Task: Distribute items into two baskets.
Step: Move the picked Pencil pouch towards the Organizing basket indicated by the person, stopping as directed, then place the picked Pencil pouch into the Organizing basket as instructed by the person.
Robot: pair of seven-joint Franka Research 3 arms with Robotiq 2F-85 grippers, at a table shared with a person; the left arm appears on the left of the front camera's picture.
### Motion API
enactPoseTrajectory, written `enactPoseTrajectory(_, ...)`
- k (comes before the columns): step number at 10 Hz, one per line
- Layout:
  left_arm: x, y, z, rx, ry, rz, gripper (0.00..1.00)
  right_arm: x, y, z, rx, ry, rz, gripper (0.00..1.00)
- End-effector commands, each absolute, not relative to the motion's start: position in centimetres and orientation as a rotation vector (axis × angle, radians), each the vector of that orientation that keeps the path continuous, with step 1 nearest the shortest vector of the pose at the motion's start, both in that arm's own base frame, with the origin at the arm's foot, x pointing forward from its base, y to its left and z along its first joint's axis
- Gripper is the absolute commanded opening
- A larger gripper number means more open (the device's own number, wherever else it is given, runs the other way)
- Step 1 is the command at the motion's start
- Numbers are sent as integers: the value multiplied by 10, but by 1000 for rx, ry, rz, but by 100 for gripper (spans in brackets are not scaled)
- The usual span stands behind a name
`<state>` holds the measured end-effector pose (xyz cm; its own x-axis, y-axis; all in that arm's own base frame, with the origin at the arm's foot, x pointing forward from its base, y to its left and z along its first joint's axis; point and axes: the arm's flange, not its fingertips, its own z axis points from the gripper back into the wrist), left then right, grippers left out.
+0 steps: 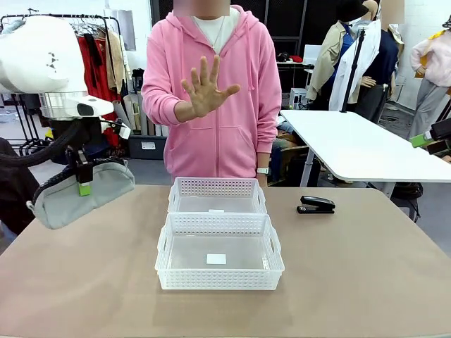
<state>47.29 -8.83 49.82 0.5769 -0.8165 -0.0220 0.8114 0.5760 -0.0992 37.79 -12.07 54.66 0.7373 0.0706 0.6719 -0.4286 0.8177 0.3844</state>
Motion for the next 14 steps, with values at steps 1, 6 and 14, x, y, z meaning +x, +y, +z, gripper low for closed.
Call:
enactPoseTrajectory(1,479,-93,499,-82,83,-995,0,378,-120,548,559,-700,295,100)
enactPoseTrajectory(6,471,-94,498,-84,76,-967,0,378,-120,548,559,-700,295,100)
enactPoseTrajectory(14,471,-94,498,-84,76,-967,0,378,-120,548,559,-700,295,100)
